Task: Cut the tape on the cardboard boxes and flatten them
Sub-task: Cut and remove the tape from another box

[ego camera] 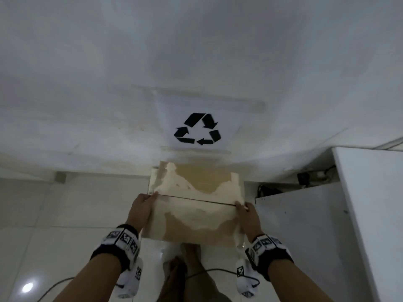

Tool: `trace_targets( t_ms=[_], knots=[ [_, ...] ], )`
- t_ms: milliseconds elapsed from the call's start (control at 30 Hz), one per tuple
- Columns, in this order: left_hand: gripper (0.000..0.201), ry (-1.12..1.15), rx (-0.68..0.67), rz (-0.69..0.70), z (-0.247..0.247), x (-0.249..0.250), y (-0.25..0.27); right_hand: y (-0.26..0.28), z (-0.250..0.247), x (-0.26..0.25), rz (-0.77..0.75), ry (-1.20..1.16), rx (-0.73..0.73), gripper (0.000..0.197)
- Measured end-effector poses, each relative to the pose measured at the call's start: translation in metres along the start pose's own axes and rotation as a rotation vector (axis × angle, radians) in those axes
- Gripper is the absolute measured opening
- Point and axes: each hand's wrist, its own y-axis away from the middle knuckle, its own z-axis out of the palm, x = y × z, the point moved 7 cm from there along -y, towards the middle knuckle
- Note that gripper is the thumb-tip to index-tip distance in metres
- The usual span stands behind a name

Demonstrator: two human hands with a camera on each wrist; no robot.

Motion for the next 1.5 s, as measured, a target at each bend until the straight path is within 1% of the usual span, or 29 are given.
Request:
trace_targets(
  t_ms=[67,167,267,333,433,500,600,733,833,900,933,1000,1033,1067,1100,1133,1167,1200,1233,1267,1300,1333,1367,1400,1467,1500],
  knots=[
    [0.038,-0.016,0.026,0.064,0.002,0.019,0.032,0.025,-0.029,0.004,-0.031,-0.017,0.046,0.040],
    [0.039,0.008,0.000,0.136,0.015,0.056,0.088,0.062,-0.081,0.009,-0.075,-0.079,0.141,0.033],
    [0.046,-0.055,-0.039,0.236,0.034,0.088,0.128,0.095,-0.138,0.010,-0.116,-0.150,0.237,0.033],
    [0.056,-0.105,-0.069,0.316,0.048,0.107,0.146,0.116,-0.177,0.007,-0.149,-0.198,0.274,0.034],
    [0.058,-0.132,-0.114,0.422,0.080,0.148,0.182,0.146,-0.240,-0.002,-0.226,-0.225,0.296,0.031],
    [0.052,-0.131,-0.165,0.512,0.106,0.180,0.218,0.165,-0.287,-0.005,-0.287,-0.210,0.370,0.030],
    [0.040,-0.140,-0.201,0.646,0.148,0.219,0.266,0.187,-0.353,-0.002,-0.359,-0.212,0.467,0.024],
    [0.030,-0.132,-0.204,0.798,0.218,0.251,0.322,0.199,-0.445,0.021,-0.383,-0.221,0.582,0.031],
    [0.022,-0.113,-0.202,0.851,0.282,0.261,0.360,0.198,-0.506,0.046,-0.449,-0.341,0.598,0.030],
    [0.018,-0.076,-0.244,0.807,0.329,0.258,0.380,0.193,-0.539,0.062,-0.504,-0.492,0.551,0.028],
    [0.019,-0.059,-0.268,0.774,0.352,0.254,0.386,0.188,-0.556,0.072,-0.510,-0.546,0.530,0.033],
    [0.019,-0.011,-0.312,0.756,0.398,0.247,0.408,0.177,-0.585,0.090,-0.504,-0.611,0.475,0.047],
    [0.019,0.054,-0.353,0.733,0.418,0.245,0.423,0.172,-0.597,0.099,-0.498,-0.675,0.430,0.050],
    [0.031,0.147,-0.404,0.674,0.436,0.244,0.442,0.169,-0.609,0.108,-0.493,-0.761,0.376,0.048],
    [0.045,0.225,-0.486,0.584,0.454,0.242,0.457,0.170,-0.620,0.115,-0.516,-0.825,0.323,0.042],
    [0.056,0.280,-0.572,0.497,0.470,0.239,0.471,0.172,-0.631,0.121,-0.550,-0.855,0.284,0.032],
    [0.066,0.316,-0.659,0.417,0.486,0.238,0.479,0.176,-0.641,0.127,-0.578,-0.849,0.254,0.026],
    [0.078,0.358,-0.739,0.350,0.498,0.237,0.487,0.177,-0.648,0.134,-0.583,-0.855,0.227,0.028],
    [0.090,0.369,-0.760,0.296,0.506,0.236,0.487,0.178,-0.656,0.140,-0.575,-0.852,0.227,0.029],
    [0.099,0.359,-0.720,0.237,0.512,0.233,0.478,0.176,-0.663,0.146,-0.560,-0.851,0.233,0.029],
    [0.106,0.327,-0.658,0.207,0.517,0.231,0.468,0.175,-0.667,0.150,-0.549,-0.841,0.242,0.029],
    [0.108,0.292,-0.618,0.178,0.522,0.229,0.462,0.172,-0.670,0.154,-0.549,-0.828,0.241,0.031],
    [0.102,0.249,-0.599,0.152,0.524,0.228,0.469,0.171,-0.671,0.155,-0.553,-0.808,0.234,0.034],
    [0.085,0.218,-0.612,0.132,0.528,0.227,0.480,0.166,-0.675,0.161,-0.538,-0.799,0.260,0.036],
    [0.041,0.228,-0.652,0.137,0.535,0.230,0.488,0.161,-0.684,0.169,-0.512,-0.835,0.318,0.033],
    [0.028,0.266,-0.673,0.140,0.538,0.232,0.491,0.158,-0.690,0.173,-0.506,-0.850,0.345,0.030]
  ],
)
